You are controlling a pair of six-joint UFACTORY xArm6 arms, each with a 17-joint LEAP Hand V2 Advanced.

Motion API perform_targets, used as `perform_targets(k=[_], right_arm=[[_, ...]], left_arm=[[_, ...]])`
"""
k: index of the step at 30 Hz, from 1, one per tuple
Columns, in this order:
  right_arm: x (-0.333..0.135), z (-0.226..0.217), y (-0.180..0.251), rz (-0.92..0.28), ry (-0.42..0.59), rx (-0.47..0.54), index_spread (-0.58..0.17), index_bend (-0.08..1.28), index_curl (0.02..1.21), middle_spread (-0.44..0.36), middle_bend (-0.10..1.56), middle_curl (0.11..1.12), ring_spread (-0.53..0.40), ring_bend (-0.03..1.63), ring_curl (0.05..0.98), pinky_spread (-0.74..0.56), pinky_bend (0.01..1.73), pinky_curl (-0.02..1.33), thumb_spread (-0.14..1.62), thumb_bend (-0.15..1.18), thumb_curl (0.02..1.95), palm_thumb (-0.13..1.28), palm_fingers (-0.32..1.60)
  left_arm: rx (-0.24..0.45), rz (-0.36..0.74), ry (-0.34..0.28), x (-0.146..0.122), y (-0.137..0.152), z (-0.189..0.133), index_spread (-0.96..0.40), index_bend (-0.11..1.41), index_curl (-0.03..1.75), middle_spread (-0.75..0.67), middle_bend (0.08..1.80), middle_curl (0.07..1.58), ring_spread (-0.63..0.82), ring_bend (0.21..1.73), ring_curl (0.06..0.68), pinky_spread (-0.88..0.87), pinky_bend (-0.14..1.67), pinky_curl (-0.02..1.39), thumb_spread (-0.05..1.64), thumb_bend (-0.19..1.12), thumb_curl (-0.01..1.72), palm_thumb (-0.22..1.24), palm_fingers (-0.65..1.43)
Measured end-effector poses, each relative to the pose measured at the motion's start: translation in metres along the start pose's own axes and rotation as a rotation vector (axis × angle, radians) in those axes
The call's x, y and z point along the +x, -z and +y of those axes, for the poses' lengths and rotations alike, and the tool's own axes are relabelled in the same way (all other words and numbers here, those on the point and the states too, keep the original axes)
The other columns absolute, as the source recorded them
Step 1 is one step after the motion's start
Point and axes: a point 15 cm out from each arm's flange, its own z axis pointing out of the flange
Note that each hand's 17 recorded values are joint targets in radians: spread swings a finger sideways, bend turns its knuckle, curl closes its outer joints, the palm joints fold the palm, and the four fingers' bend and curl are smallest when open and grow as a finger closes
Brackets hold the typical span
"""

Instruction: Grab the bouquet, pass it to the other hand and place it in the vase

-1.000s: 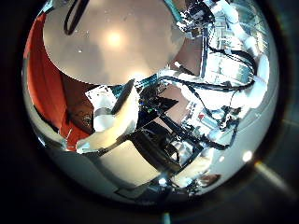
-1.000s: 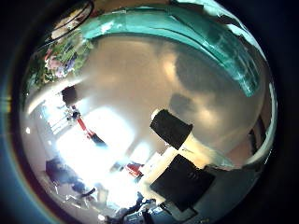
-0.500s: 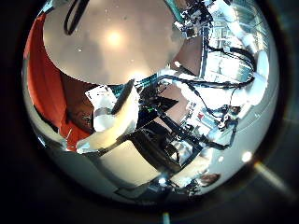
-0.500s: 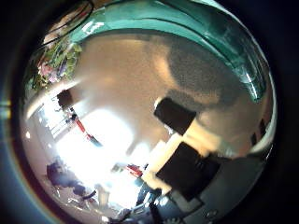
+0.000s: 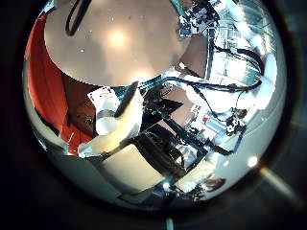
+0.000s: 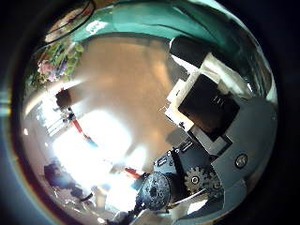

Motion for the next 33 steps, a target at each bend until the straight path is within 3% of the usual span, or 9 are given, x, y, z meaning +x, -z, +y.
perform_targets(k=[6, 13, 17, 25, 33], right_arm=[[0.022, 0.006, 0.066, -0.003, -0.035, 0.19, -0.364, 1.04, 0.94, -0.23, 1.21, 0.92, -0.235, 1.38, 0.653, -0.22, 1.48, 0.43, 0.93, 0.12, 0.65, 1.13, 1.17], [0.031, 0.048, 0.151, -0.038, -0.014, 0.377, -0.31, 1.1, 0.96, -0.189, 1.27, 0.92, -0.214, 1.42, 0.688, -0.19, 1.49, 0.48, 0.9, 0.1, 0.74, 1.14, 1.14], [0.007, 0.073, 0.179, -0.182, 0.058, 0.43, -0.29, 1.13, 0.96, -0.174, 1.29, 0.91, -0.206, 1.43, 0.698, -0.18, 1.48, 0.5, 0.88, 0.09, 0.78, 1.14, 1.14], [0.002, 0.115, 0.227, -0.535, 0.09, 0.527, -0.257, 1.15, 0.95, -0.153, 1.32, 0.88, -0.198, 1.44, 0.71, -0.18, 1.45, 0.55, 0.86, 0.06, 0.88, 1.13, 1.14], [-0.013, 0.131, 0.273, -0.901, 0.149, 0.618, -0.236, 1.18, 0.93, -0.141, 1.34, 0.86, -0.193, 1.44, 0.713, -0.18, 1.42, 0.6, 0.84, 0.05, 0.96, 1.13, 1.14]], left_arm=[[0.01, 0.0, 0.001, -0.001, 0.005, -0.003, -0.09, 0.19, 0.42, 0.17, 0.19, 0.33, 0.33, 0.55, 0.145, 0.37, 0.21, 0.34, 1.16, -0.02, 0.32, 0.34, 0.35], [0.064, 0.018, 0.015, -0.003, 0.019, -0.011, -0.09, 0.19, 0.42, 0.16, 0.19, 0.34, 0.31, 0.55, 0.144, 0.36, 0.2, 0.34, 1.16, -0.02, 0.32, 0.34, 0.38], [0.11, 0.071, 0.026, 0.0, 0.03, -0.015, -0.1, 0.2, 0.43, 0.15, 0.19, 0.34, 0.28, 0.56, 0.142, 0.34, 0.19, 0.34, 1.16, -0.02, 0.32, 0.34, 0.41], [0.218, 0.26, 0.037, 0.012, 0.057, -0.023, -0.13, 0.21, 0.45, 0.08, 0.24, 0.37, 0.2, 0.58, 0.138, 0.26, 0.18, 0.31, 1.16, -0.02, 0.32, 0.36, 0.51], [0.267, 0.436, 0.056, 0.022, 0.065, -0.029, -0.13, 0.21, 0.47, 0.02, 0.32, 0.41, 0.12, 0.61, 0.136, 0.17, 0.18, 0.29, 1.17, -0.03, 0.31, 0.3, 0.58]])
